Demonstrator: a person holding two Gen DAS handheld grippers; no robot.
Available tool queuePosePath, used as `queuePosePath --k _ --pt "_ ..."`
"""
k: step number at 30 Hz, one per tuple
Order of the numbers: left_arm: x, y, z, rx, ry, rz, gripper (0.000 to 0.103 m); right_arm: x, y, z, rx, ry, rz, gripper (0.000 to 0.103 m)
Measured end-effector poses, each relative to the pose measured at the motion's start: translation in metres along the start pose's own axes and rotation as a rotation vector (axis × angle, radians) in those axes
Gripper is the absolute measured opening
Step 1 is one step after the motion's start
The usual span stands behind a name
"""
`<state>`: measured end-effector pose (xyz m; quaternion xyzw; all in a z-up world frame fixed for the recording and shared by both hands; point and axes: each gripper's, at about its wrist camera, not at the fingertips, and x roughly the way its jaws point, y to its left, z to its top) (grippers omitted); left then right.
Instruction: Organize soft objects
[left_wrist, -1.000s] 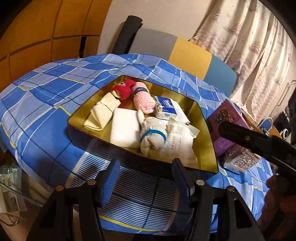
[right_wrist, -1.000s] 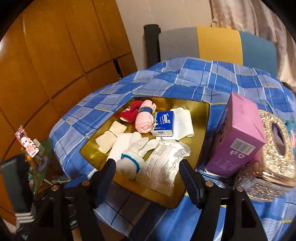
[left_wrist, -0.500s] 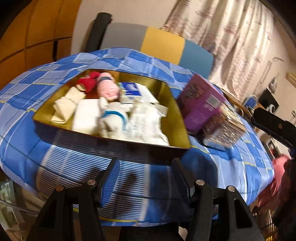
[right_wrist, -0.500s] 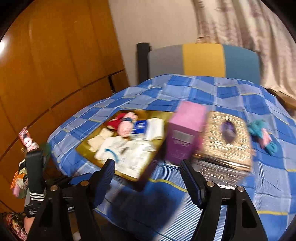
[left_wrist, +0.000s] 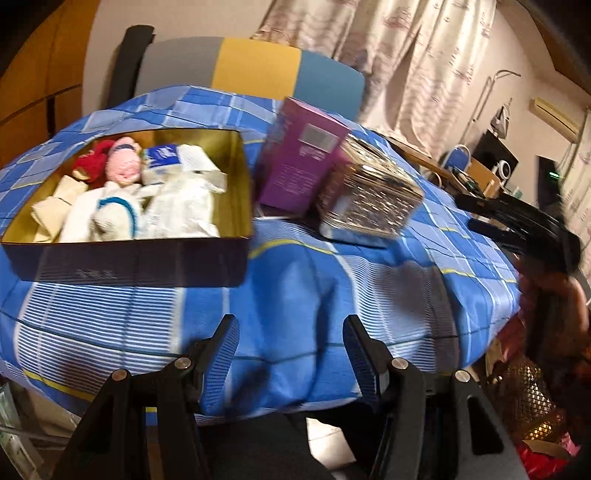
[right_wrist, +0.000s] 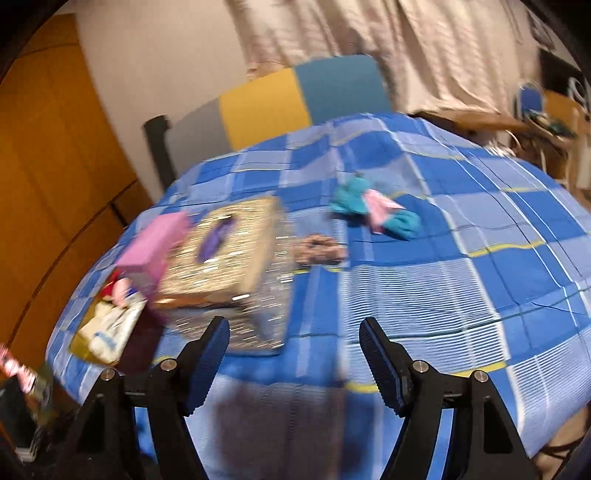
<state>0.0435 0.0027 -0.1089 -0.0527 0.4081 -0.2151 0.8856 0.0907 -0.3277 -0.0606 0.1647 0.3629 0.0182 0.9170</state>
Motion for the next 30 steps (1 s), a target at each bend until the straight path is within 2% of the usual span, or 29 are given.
queuePosePath --k 4,7,9,13,16,19,20,23,27,30 --pt "0.005 -0.015 0.0 0.015 0.027 -0.01 0.059 0.035 -0.029 0.023 0.026 0.046 0.014 0.065" --pt "0.006 -0.024 0.0 0.02 0.038 -0.011 0.059 0.069 -0.04 0.042 0.053 0.103 0.057 0.054" --pt "0.006 -0.028 0.001 0.027 0.042 -0.008 0.059 0.089 -0.047 0.051 0.105 0.141 0.096 0.053" --pt "0.008 -0.033 0.003 0.041 0.052 0.004 0.059 0.127 -0.053 0.064 0.196 0.201 0.121 0.053" --pt "0.011 -0.034 0.004 0.041 0.064 0.007 0.059 0.152 -0.056 0.069 0.271 0.243 0.158 0.048" --pt "0.014 -0.036 0.006 0.046 0.075 0.011 0.059 0.173 -0.06 0.069 0.344 0.28 0.174 0.025" --pt "0.015 -0.037 0.006 0.048 0.077 0.011 0.059 0.177 -0.062 0.068 0.353 0.291 0.169 0.014" --pt "0.016 -0.041 0.008 0.06 0.08 0.005 0.059 0.176 -0.065 0.068 0.354 0.282 0.161 0.01" --pt "0.021 -0.049 0.011 0.072 0.085 -0.017 0.059 0.147 -0.075 0.067 0.312 0.243 0.156 0.01" --pt "0.029 -0.058 0.015 0.08 0.095 -0.043 0.059 0.124 -0.086 0.063 0.233 0.251 0.104 0.01"
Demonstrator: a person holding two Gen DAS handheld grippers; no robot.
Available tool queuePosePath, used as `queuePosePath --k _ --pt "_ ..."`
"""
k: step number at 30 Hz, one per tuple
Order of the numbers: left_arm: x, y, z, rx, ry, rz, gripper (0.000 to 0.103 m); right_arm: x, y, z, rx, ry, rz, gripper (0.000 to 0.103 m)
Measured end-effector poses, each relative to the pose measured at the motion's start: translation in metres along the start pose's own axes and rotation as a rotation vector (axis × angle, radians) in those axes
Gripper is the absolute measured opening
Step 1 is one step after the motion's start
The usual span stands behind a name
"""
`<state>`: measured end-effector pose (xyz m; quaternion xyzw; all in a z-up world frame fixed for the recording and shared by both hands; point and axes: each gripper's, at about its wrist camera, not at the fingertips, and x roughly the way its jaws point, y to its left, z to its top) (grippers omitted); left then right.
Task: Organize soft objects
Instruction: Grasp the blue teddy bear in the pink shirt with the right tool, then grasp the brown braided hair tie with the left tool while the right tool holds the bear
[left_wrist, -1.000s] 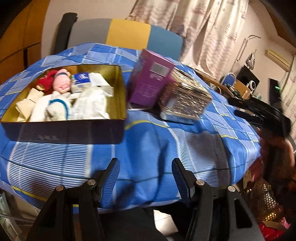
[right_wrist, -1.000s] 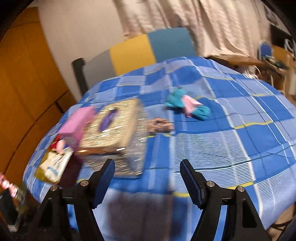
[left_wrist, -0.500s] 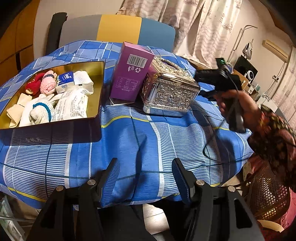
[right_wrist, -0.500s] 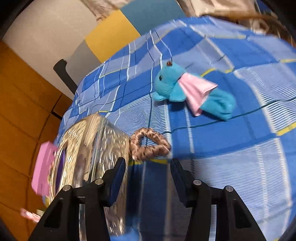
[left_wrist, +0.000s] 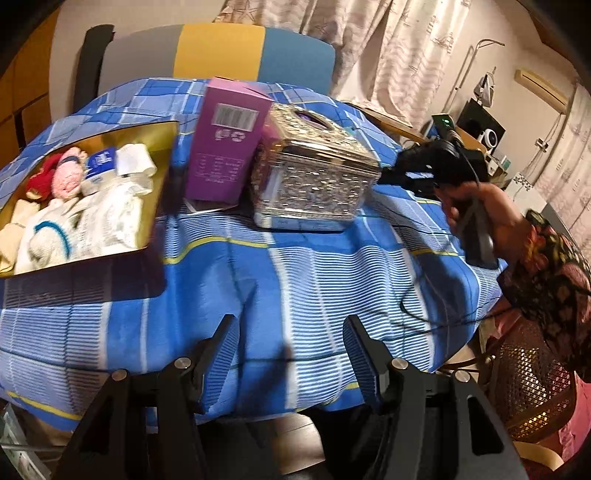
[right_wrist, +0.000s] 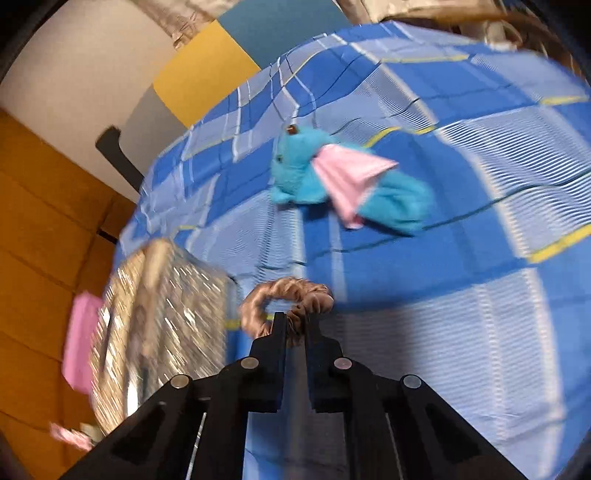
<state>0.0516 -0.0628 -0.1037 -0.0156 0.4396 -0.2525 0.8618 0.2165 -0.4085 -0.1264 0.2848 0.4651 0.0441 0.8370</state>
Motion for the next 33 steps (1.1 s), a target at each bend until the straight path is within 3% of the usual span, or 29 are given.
queuePosePath --k 2,3,4,5,6,7,11,17,19,21,25,33 --pt "0.004 -0.006 0.003 0.009 0.003 -0.015 0.059 -0.01 -0.006 0.001 -0.044 -0.001 -0.008 0.015" --pt "0.008 -0.011 0.004 0.018 0.007 -0.024 0.059 -0.016 -0.009 0.003 -0.068 -0.009 -0.027 0.024" --pt "0.01 -0.013 0.005 0.024 0.009 -0.029 0.059 -0.023 -0.014 0.009 -0.088 -0.031 -0.059 0.036" --pt "0.012 -0.017 0.007 0.032 0.012 -0.036 0.059 -0.029 -0.016 0.016 -0.102 -0.065 -0.086 0.062" --pt "0.015 -0.021 0.008 0.041 0.017 -0.042 0.059 -0.033 -0.016 0.025 -0.111 -0.106 -0.094 0.074" --pt "0.017 -0.025 0.009 0.05 0.021 -0.045 0.059 -0.034 -0.015 0.033 -0.123 -0.129 -0.093 0.075" --pt "0.021 -0.033 0.015 0.076 0.024 -0.045 0.059 -0.008 0.002 0.069 -0.25 -0.129 -0.194 0.075" --pt "0.024 -0.032 0.027 0.066 0.025 -0.026 0.059 0.061 0.022 0.103 -0.376 -0.048 -0.288 0.076" --pt "0.026 -0.032 0.03 0.07 0.029 -0.019 0.059 0.08 0.026 0.105 -0.417 -0.024 -0.324 0.073" --pt "0.03 -0.035 0.032 0.077 0.033 -0.016 0.059 0.087 0.022 0.105 -0.413 -0.012 -0.309 0.058" --pt "0.038 -0.046 0.038 0.094 0.037 -0.032 0.059 0.077 0.015 0.101 -0.417 -0.015 -0.28 0.032" --pt "0.055 -0.089 0.067 0.157 0.008 -0.092 0.059 -0.017 -0.029 0.069 -0.297 -0.09 -0.213 0.031"
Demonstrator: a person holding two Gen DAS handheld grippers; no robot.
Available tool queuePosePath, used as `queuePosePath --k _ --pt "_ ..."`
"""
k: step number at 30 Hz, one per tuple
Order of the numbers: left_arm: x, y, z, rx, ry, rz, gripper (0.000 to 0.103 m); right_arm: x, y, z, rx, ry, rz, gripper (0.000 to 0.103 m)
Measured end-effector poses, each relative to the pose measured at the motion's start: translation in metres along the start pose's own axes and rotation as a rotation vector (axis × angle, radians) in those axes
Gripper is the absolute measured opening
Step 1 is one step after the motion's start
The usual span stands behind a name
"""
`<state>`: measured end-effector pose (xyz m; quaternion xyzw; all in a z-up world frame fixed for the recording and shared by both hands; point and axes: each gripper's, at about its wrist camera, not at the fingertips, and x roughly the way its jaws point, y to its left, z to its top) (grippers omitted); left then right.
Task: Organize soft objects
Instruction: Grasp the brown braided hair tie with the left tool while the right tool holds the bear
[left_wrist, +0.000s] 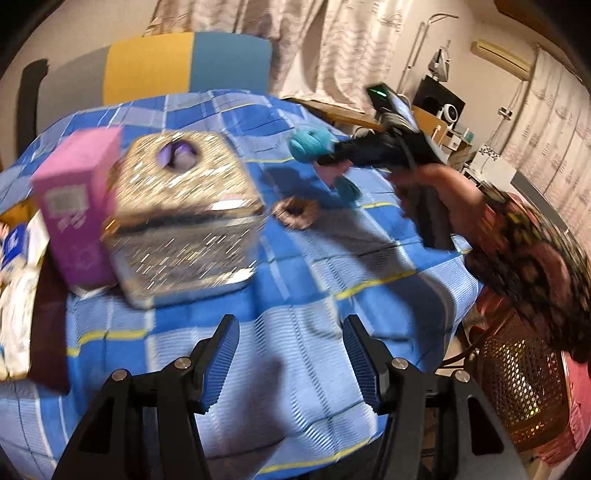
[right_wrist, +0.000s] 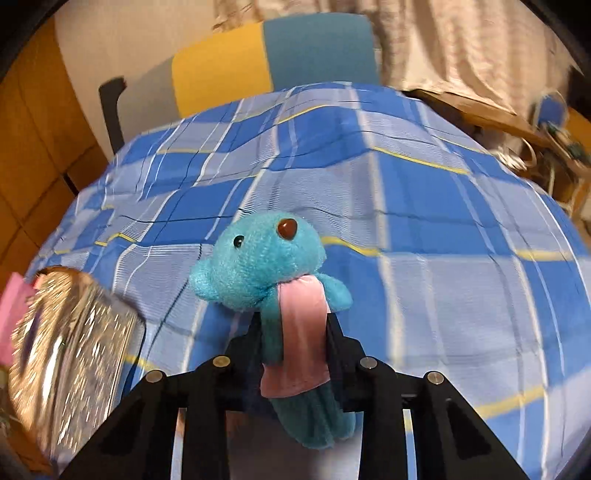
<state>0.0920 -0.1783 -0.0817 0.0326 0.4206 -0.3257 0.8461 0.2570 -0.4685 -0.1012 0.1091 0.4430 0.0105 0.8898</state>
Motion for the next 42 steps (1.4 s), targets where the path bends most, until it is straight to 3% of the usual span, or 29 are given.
queuePosePath --k 6,10,13,17,25,27,29,31,32,34,37,42 --pt "0.035 -0.032 0.04 0.04 0.007 0.004 0.059 -0.045 -0.042 -0.058 0.088 0.039 -0.025 0.031" --pt "0.074 -0.048 0.074 0.063 0.036 0.043 0.059 -0.053 -0.056 -0.086 0.14 0.022 0.017 0.031" --pt "0.106 -0.057 0.098 0.101 0.069 0.107 0.059 -0.044 -0.062 -0.092 0.192 0.057 0.056 0.032" --pt "0.141 -0.065 0.117 0.141 0.096 0.207 0.059 -0.041 -0.053 -0.088 0.137 0.059 0.04 0.033" --pt "0.198 -0.054 0.12 0.202 0.224 0.3 0.059 -0.044 -0.069 -0.089 0.227 0.081 0.068 0.034" --pt "0.206 -0.05 0.117 0.192 0.241 0.291 0.059 -0.043 -0.071 -0.089 0.245 0.085 0.079 0.035" --pt "0.202 -0.049 0.114 0.18 0.207 0.273 0.054 -0.043 -0.069 -0.088 0.239 0.089 0.078 0.037" --pt "0.201 -0.05 0.112 0.185 0.203 0.253 0.021 -0.042 -0.068 -0.089 0.238 0.089 0.077 0.039" --pt "0.2 -0.051 0.112 0.186 0.205 0.246 0.017 -0.042 -0.068 -0.089 0.239 0.09 0.075 0.04" --pt "0.194 -0.052 0.108 0.174 0.208 0.213 0.013 -0.041 -0.068 -0.089 0.237 0.086 0.071 0.041" --pt "0.182 -0.051 0.104 0.133 0.19 0.16 0.012 -0.038 -0.065 -0.09 0.222 0.093 0.055 0.054" --pt "0.149 -0.051 0.102 0.095 0.12 0.099 0.012 -0.034 -0.058 -0.093 0.164 0.098 0.017 0.057"
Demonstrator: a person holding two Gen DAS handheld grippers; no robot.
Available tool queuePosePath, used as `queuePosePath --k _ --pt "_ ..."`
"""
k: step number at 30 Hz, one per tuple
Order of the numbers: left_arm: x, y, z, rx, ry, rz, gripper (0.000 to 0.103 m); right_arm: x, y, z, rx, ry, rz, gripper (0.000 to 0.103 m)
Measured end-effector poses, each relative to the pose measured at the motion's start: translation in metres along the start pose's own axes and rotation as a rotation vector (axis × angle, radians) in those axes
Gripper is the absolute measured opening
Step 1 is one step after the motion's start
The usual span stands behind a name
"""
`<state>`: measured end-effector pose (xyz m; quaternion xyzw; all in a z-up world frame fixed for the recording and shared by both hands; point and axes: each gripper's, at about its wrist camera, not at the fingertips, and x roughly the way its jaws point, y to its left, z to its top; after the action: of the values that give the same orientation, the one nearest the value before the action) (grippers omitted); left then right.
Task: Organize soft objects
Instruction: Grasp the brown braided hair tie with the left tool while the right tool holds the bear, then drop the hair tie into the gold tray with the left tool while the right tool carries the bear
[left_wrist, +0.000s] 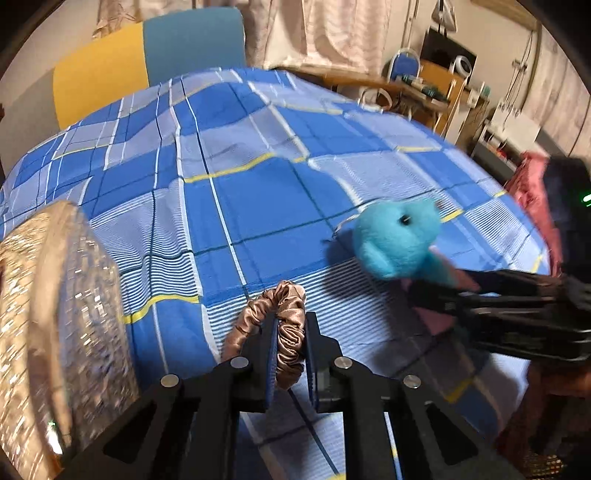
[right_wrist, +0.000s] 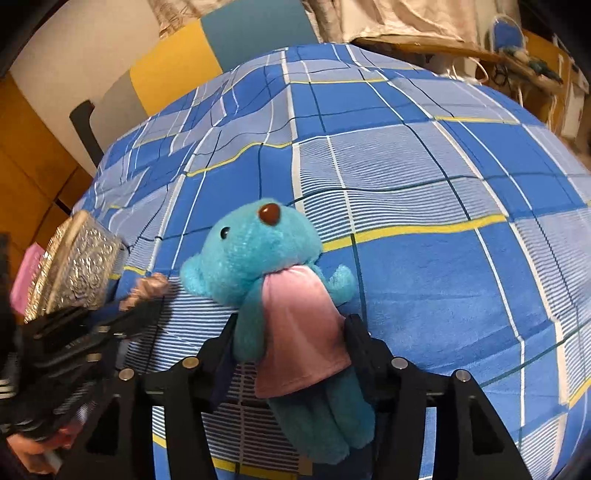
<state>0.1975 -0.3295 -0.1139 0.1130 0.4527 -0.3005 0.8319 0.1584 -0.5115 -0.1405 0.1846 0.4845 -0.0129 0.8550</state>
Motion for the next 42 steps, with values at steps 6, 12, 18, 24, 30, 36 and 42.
queuePosePath --k 6,12,18,24,30,36,42 --pt "-0.042 0.001 -0.009 -0.028 -0.079 -0.065 0.012 0.001 0.008 -0.002 -0.096 -0.005 -0.075 0.04" --pt "-0.086 0.005 -0.024 -0.05 -0.151 -0.098 0.012 -0.007 0.001 -0.002 -0.044 -0.027 -0.05 0.035" --pt "-0.138 0.025 -0.05 -0.096 -0.234 -0.087 0.012 -0.016 0.009 -0.002 -0.055 -0.063 -0.047 0.035" --pt "-0.176 0.068 -0.074 -0.184 -0.278 -0.021 0.012 -0.022 0.015 -0.008 -0.05 -0.078 -0.031 0.035" --pt "-0.206 0.127 -0.094 -0.28 -0.32 0.079 0.012 -0.023 0.019 -0.011 -0.052 -0.089 -0.035 0.035" --pt "-0.226 0.192 -0.114 -0.349 -0.346 0.237 0.012 -0.033 0.019 -0.009 -0.048 -0.135 -0.033 0.035" --pt "-0.236 0.273 -0.139 -0.471 -0.333 0.356 0.012 -0.052 0.028 -0.018 -0.029 -0.181 -0.029 0.035"
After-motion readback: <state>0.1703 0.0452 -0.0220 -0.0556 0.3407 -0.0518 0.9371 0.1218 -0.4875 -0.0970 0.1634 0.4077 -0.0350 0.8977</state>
